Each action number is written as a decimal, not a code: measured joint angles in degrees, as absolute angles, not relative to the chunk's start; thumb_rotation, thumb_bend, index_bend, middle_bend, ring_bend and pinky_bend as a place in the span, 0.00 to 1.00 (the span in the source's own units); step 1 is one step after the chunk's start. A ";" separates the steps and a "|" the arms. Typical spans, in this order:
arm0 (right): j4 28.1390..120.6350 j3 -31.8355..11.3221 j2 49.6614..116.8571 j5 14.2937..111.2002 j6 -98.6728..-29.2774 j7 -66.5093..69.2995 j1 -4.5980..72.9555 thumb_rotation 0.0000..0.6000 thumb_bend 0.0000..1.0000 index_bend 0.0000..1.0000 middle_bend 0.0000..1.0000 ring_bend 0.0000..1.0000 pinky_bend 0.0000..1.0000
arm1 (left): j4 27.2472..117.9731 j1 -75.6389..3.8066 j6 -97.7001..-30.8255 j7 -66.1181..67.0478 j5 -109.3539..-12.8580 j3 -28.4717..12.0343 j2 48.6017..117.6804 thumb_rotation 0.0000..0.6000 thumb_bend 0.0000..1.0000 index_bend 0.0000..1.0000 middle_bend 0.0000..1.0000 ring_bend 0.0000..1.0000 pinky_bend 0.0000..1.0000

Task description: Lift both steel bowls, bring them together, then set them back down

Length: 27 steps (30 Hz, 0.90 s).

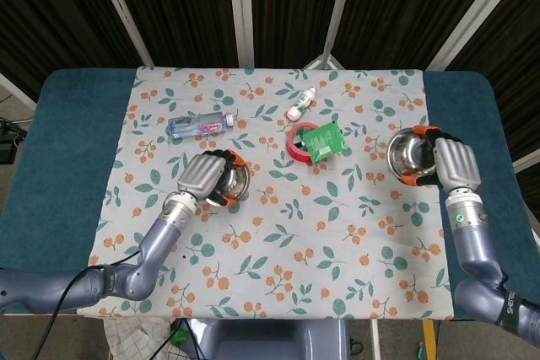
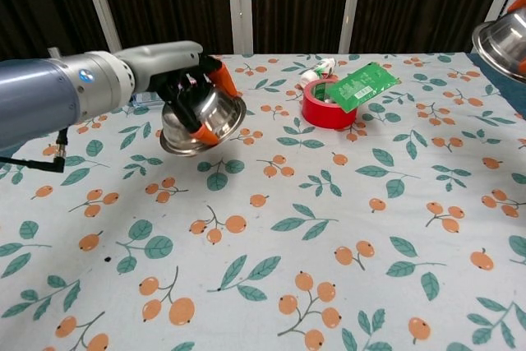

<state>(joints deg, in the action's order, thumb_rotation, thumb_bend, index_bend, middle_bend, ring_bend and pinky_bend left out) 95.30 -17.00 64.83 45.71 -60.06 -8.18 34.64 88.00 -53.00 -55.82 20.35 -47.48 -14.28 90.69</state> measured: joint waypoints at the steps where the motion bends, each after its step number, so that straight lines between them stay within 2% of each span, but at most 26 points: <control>1: 95.01 -17.32 65.12 47.10 -59.89 -5.73 34.39 1.00 0.12 0.32 0.32 0.39 0.24 | 88.82 -52.04 -56.55 17.29 -49.82 -14.82 90.10 1.00 0.01 0.31 0.27 0.25 0.46; 9: 92.16 -19.37 67.64 57.10 -57.96 13.50 32.98 1.00 0.12 0.34 0.32 0.39 0.24 | 88.92 -45.87 -63.63 -7.64 -67.22 -16.94 88.83 1.00 0.01 0.32 0.27 0.25 0.46; 17: 90.73 -22.49 68.85 62.35 -52.03 37.82 32.27 1.00 0.12 0.34 0.32 0.39 0.24 | 79.59 -41.89 -71.71 -30.06 -76.82 -17.86 91.72 1.00 0.01 0.33 0.24 0.23 0.46; 27: 88.89 -25.54 70.68 70.94 -46.36 62.05 32.58 1.00 0.12 0.34 0.32 0.39 0.24 | 66.34 -42.13 -79.01 -42.40 -83.91 -17.93 100.82 1.00 0.00 0.33 0.24 0.23 0.46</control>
<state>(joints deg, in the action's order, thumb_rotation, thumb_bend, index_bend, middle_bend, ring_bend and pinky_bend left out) 88.89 -25.54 70.68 70.94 -46.36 62.05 32.58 66.34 -42.13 -79.01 -42.40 -83.91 -17.93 100.82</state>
